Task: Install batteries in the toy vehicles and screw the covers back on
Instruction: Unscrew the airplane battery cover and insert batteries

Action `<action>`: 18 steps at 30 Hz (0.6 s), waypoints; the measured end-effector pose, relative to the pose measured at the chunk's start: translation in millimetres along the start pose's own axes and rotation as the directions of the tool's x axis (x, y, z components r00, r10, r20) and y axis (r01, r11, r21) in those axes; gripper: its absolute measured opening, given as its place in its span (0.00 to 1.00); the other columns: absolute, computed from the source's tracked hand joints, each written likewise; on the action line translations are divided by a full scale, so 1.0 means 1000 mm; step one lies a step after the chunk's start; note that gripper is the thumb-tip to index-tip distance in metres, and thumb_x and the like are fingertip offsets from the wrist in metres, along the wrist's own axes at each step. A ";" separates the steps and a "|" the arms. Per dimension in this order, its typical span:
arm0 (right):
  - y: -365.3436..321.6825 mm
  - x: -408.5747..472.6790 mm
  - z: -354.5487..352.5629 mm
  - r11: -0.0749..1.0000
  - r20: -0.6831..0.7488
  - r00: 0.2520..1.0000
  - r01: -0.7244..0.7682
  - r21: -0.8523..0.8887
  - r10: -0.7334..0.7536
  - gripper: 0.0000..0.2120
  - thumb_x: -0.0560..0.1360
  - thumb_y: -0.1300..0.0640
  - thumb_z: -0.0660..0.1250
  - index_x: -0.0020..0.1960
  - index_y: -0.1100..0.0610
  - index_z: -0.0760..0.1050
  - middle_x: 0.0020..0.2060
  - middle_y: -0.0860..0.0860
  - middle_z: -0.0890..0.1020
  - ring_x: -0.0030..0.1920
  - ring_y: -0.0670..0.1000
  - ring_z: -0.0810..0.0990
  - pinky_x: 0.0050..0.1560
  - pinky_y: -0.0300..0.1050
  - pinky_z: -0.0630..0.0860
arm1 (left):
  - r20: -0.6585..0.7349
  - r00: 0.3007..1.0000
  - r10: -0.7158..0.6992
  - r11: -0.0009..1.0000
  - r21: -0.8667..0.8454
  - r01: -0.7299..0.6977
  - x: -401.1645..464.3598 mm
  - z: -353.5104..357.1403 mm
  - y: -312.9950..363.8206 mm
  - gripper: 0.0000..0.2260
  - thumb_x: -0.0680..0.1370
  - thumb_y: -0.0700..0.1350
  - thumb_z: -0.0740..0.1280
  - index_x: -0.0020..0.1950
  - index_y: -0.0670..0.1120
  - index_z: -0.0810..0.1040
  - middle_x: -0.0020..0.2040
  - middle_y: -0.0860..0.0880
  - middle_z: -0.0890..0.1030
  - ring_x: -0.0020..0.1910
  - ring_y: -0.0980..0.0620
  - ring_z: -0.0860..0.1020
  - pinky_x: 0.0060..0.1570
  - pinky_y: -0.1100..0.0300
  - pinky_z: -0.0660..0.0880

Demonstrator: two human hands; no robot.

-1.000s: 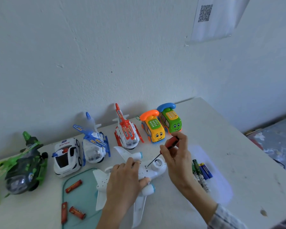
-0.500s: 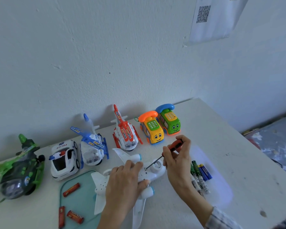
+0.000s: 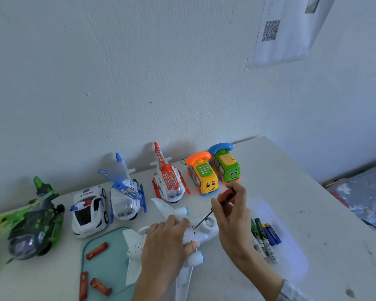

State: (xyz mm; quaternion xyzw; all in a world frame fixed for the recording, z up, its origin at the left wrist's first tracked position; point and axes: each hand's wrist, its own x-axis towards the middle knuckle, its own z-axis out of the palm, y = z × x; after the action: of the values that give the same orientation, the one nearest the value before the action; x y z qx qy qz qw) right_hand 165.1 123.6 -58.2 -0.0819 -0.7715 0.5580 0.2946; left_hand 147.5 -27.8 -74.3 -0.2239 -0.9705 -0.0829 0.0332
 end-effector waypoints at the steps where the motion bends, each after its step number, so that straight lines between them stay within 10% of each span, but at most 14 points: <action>1: -0.001 -0.004 0.000 0.998 0.023 0.998 0.056 -0.020 -0.055 0.23 0.76 0.67 0.65 0.53 0.41 0.61 0.39 0.44 0.73 0.31 0.50 0.72 0.30 0.38 0.69 | 0.005 1.000 -0.006 1.000 -0.007 0.006 -0.001 0.000 0.000 0.21 0.76 0.65 0.59 0.66 0.60 0.66 0.59 0.58 0.70 0.55 0.56 0.72 0.58 0.62 0.61; 18: 0.001 -0.008 0.004 0.967 0.168 0.961 0.238 -0.095 -0.220 0.18 0.76 0.61 0.63 0.59 0.45 0.60 0.37 0.42 0.73 0.30 0.41 0.70 0.30 0.28 0.65 | 0.010 1.000 -0.014 0.999 -0.047 0.015 0.001 0.001 -0.003 0.21 0.76 0.66 0.60 0.66 0.60 0.66 0.59 0.59 0.71 0.55 0.56 0.73 0.58 0.63 0.61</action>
State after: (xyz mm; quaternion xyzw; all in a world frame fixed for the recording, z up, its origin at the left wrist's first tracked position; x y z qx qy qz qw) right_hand 169.5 117.1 -62.5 0.0351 -0.8271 0.4797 0.2907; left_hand 145.1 -29.4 -75.8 -0.2180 -0.9700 -0.1050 0.0225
